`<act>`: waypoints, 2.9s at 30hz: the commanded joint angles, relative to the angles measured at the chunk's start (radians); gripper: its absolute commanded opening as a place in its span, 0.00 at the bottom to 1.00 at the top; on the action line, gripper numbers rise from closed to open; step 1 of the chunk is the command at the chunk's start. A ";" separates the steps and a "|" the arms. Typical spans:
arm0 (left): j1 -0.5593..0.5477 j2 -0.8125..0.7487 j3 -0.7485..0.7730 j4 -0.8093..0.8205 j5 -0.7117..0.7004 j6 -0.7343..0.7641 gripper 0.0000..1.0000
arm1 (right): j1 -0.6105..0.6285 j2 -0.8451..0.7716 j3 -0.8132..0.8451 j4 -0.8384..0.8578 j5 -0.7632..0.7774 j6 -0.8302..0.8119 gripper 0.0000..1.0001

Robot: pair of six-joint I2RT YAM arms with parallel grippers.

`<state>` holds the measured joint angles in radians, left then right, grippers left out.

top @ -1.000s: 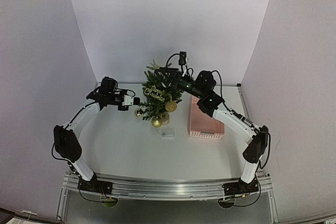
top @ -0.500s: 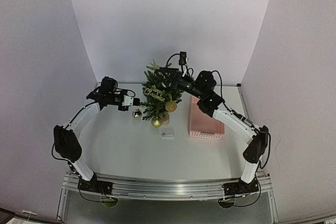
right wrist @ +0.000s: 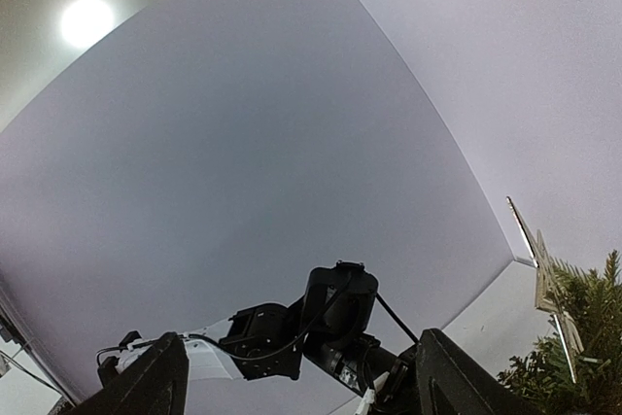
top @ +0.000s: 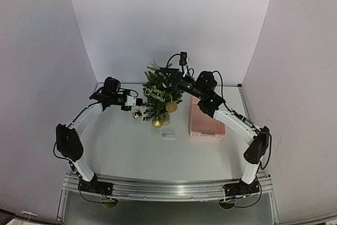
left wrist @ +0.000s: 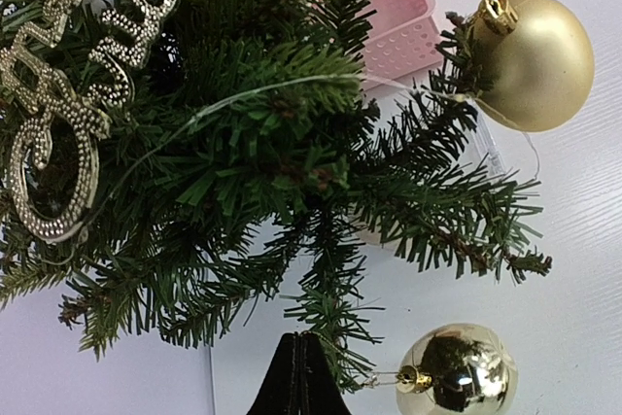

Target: Decorate the small christmas tree

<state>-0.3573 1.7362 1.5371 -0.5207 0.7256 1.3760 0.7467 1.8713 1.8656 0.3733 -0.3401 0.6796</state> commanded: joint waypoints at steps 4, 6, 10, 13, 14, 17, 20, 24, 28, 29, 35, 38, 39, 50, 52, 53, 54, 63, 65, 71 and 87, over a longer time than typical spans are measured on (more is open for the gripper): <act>-0.003 -0.003 0.011 -0.008 -0.021 -0.010 0.00 | -0.004 -0.053 0.014 0.021 0.004 -0.019 0.79; -0.003 -0.003 0.012 -0.018 -0.016 -0.007 0.00 | -0.004 -0.051 0.016 0.021 0.000 -0.017 0.79; -0.004 0.000 0.007 -0.009 -0.031 -0.009 0.00 | -0.004 -0.058 0.007 0.021 0.002 -0.020 0.79; -0.003 0.000 0.006 -0.014 -0.041 -0.011 0.00 | -0.004 -0.064 0.001 0.021 0.008 -0.025 0.79; -0.003 0.000 0.005 -0.017 -0.044 -0.010 0.00 | -0.004 -0.064 0.001 0.021 0.008 -0.025 0.79; -0.003 -0.001 0.010 -0.026 -0.049 -0.011 0.00 | -0.004 -0.063 0.002 0.022 0.007 -0.025 0.79; -0.003 -0.001 0.009 -0.031 -0.054 -0.011 0.00 | -0.004 -0.061 0.003 0.022 0.007 -0.024 0.79; -0.003 -0.001 0.004 -0.033 -0.064 -0.010 0.00 | -0.004 -0.062 0.003 0.022 0.006 -0.025 0.80; -0.003 -0.003 0.002 -0.044 -0.066 0.004 0.00 | -0.004 -0.061 0.003 0.021 0.006 -0.025 0.80; -0.003 -0.002 0.003 -0.047 -0.066 0.004 0.00 | -0.004 -0.062 0.003 0.021 0.006 -0.025 0.80; -0.002 -0.005 0.018 -0.066 -0.068 0.001 0.00 | -0.004 -0.061 0.004 0.022 0.007 -0.025 0.80; -0.002 -0.005 0.025 -0.086 -0.074 0.005 0.00 | -0.004 -0.057 0.009 0.022 0.004 -0.024 0.80; -0.002 -0.007 0.028 -0.092 -0.077 0.009 0.01 | -0.004 -0.057 0.010 0.022 0.004 -0.023 0.81; 0.007 -0.021 0.056 -0.132 -0.082 -0.009 0.09 | -0.004 -0.048 0.013 0.022 0.000 -0.013 0.81; 0.008 -0.024 0.063 -0.134 -0.083 -0.019 0.10 | -0.004 -0.047 0.014 0.022 -0.002 -0.012 0.81; 0.009 -0.025 0.066 -0.134 -0.083 -0.024 0.11 | -0.004 -0.047 0.014 0.022 -0.002 -0.012 0.81; 0.011 -0.026 0.068 -0.134 -0.085 -0.026 0.10 | -0.004 -0.047 0.014 0.022 -0.001 -0.012 0.81; 0.020 -0.033 0.074 -0.128 -0.098 -0.031 0.11 | -0.004 -0.039 0.022 0.023 -0.007 -0.014 0.81; 0.021 -0.033 0.072 -0.124 -0.103 -0.031 0.11 | -0.004 -0.039 0.025 0.023 -0.007 -0.016 0.81; 0.024 -0.055 0.080 -0.074 -0.111 -0.099 0.16 | -0.004 -0.043 0.021 0.022 -0.011 -0.018 0.81; 0.059 -0.286 -0.045 0.296 -0.357 -0.877 0.73 | -0.042 -0.264 -0.001 -0.566 0.721 -0.481 0.83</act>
<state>-0.3065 1.5334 1.5349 -0.3441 0.4955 0.7833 0.7171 1.7092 1.8602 0.0043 0.0066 0.4153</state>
